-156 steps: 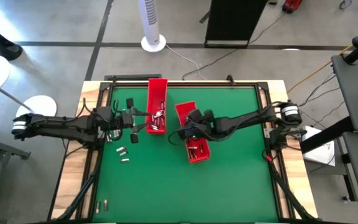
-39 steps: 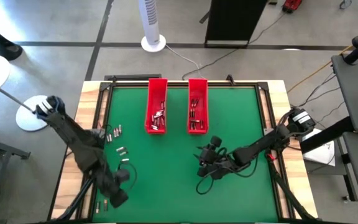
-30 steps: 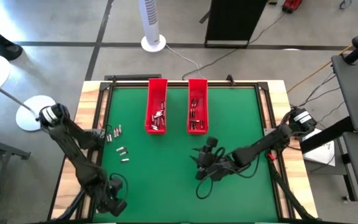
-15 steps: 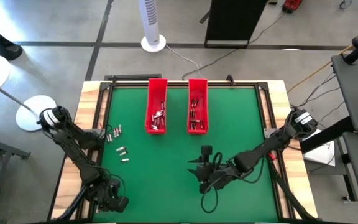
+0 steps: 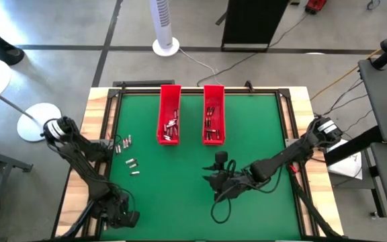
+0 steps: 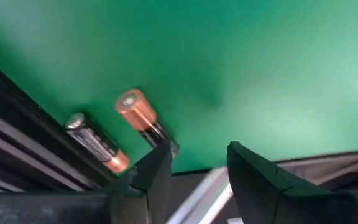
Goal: Sort batteries
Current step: Put the black battery into the right red bin
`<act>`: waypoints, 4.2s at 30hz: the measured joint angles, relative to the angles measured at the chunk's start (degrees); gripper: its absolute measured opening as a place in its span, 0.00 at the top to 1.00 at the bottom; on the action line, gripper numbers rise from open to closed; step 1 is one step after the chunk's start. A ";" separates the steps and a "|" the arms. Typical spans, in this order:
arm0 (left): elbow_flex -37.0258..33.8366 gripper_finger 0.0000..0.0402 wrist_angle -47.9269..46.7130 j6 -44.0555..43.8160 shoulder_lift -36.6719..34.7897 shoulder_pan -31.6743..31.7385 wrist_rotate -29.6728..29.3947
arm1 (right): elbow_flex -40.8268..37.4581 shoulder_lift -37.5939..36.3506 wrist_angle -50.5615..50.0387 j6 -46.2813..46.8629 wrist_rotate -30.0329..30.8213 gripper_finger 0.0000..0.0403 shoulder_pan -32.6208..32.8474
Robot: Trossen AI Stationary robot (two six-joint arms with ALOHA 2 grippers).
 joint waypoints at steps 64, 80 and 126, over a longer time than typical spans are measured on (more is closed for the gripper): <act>7.33 0.66 -16.35 25.02 1.18 5.29 6.29 | 0.49 -0.09 -3.14 2.88 -0.19 0.67 -0.02; 5.49 0.66 -11.45 30.47 8.74 5.36 17.47 | 0.41 -0.09 -3.50 3.23 -0.16 0.74 -0.02; 15.17 0.94 -22.71 51.90 18.22 6.26 13.78 | 0.51 -0.09 -3.34 3.15 -0.12 0.78 -0.04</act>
